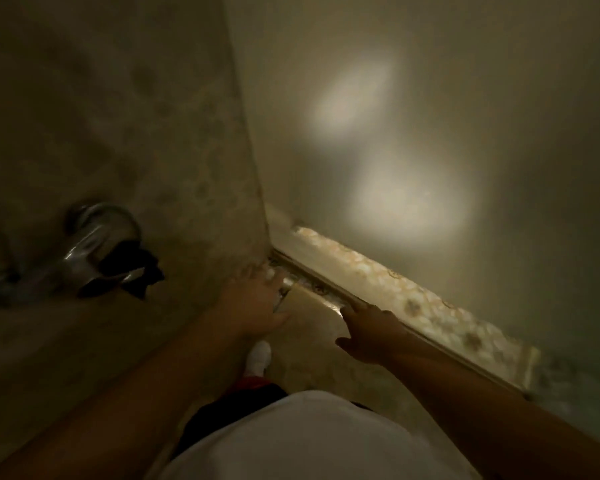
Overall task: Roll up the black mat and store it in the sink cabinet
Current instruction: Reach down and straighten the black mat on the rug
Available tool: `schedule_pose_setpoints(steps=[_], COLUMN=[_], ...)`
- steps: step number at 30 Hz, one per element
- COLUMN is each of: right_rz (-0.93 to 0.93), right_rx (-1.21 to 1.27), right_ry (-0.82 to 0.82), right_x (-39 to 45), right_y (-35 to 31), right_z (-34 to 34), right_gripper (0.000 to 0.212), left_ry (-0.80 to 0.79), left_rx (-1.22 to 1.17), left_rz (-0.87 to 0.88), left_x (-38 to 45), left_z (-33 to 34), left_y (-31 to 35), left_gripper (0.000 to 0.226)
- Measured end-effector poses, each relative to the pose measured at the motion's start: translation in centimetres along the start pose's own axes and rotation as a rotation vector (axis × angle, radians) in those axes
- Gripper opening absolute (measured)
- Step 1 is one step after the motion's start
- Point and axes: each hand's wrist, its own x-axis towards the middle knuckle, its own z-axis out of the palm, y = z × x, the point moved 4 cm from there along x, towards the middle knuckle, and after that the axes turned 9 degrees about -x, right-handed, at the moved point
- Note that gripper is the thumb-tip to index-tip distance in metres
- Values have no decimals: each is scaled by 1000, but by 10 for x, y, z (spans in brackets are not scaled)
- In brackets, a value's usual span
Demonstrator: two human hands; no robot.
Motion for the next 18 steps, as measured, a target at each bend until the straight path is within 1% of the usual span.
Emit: schedule_pose_setpoints(steps=[3, 7, 9, 11, 14, 18], right_rz=[170, 442, 588, 702, 836, 988], right_rx=[133, 307, 413, 526, 669, 803], right_ry=[-9, 1, -24, -75, -111, -103], right_x=[-10, -30, -42, -57, -85, -123], right_y=[17, 27, 23, 16, -1, -36], right_z=[10, 26, 36, 48, 69, 97], right_gripper=[65, 61, 61, 67, 70, 65], left_ry=[-99, -137, -156, -206, -295, -376], left_rx=[97, 233, 284, 358, 464, 594], left_rz=[182, 525, 669, 788, 924, 1120], left_x=[50, 89, 97, 101, 102, 82], left_z=[-11, -25, -29, -27, -14, 17], left_y=[28, 75, 97, 118, 144, 176], left_gripper=[88, 87, 86, 85, 86, 88])
